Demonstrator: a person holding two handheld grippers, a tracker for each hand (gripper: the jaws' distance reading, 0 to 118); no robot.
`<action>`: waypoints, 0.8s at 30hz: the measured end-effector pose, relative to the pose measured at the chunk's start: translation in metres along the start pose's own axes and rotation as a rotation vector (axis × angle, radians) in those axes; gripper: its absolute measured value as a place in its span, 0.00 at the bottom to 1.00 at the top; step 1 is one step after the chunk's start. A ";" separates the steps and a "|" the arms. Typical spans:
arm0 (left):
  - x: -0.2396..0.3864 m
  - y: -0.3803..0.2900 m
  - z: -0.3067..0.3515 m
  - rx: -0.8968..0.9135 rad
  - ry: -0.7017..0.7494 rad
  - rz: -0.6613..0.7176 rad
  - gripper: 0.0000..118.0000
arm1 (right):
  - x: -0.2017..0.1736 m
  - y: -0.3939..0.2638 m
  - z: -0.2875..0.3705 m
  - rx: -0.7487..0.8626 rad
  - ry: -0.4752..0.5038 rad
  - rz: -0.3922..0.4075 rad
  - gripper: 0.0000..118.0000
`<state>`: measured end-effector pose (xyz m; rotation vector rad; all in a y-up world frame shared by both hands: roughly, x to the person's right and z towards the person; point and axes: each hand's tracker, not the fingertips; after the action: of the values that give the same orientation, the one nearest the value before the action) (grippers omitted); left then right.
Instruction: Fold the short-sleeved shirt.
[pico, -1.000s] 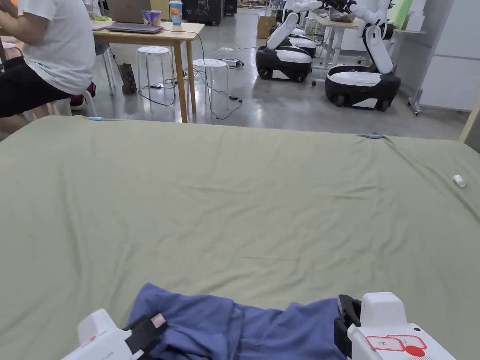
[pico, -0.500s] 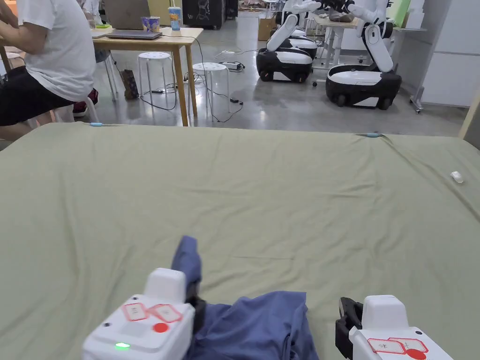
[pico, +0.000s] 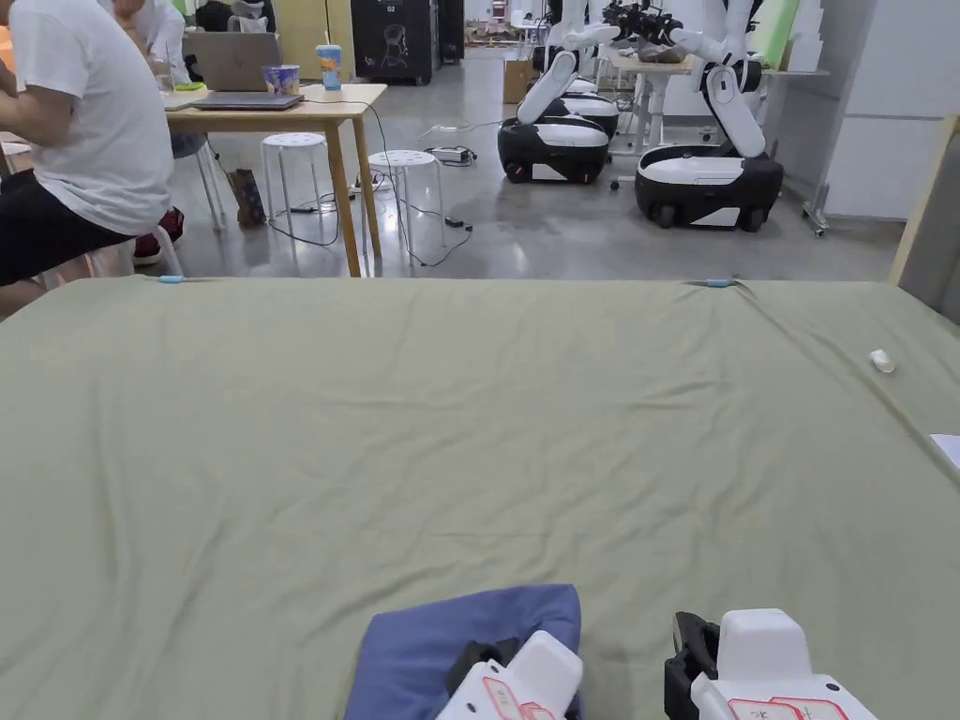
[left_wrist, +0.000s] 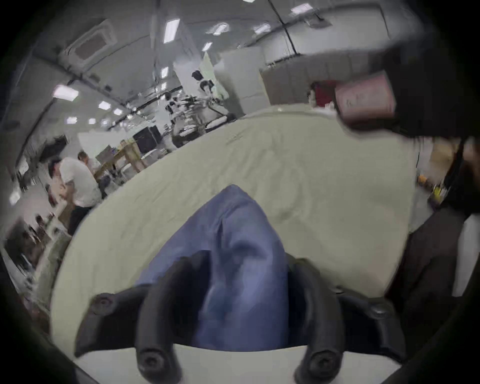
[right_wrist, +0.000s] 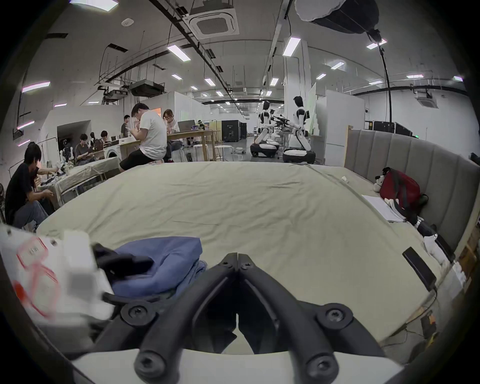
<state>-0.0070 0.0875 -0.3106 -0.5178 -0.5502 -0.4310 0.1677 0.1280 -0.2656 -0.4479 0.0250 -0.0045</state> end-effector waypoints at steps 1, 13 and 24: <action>-0.005 0.008 0.014 0.030 -0.041 0.030 0.51 | 0.000 -0.001 -0.002 -0.003 0.002 -0.001 0.00; -0.095 -0.002 0.034 0.079 -0.212 0.608 0.27 | -0.010 0.002 -0.011 -0.026 0.034 -0.018 0.00; -0.016 -0.016 -0.019 -0.123 -0.454 0.632 0.00 | -0.003 0.003 -0.004 -0.048 0.015 -0.016 0.00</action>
<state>-0.0207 0.0685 -0.3284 -0.8795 -0.7579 0.2678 0.1650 0.1291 -0.2707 -0.4959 0.0362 -0.0226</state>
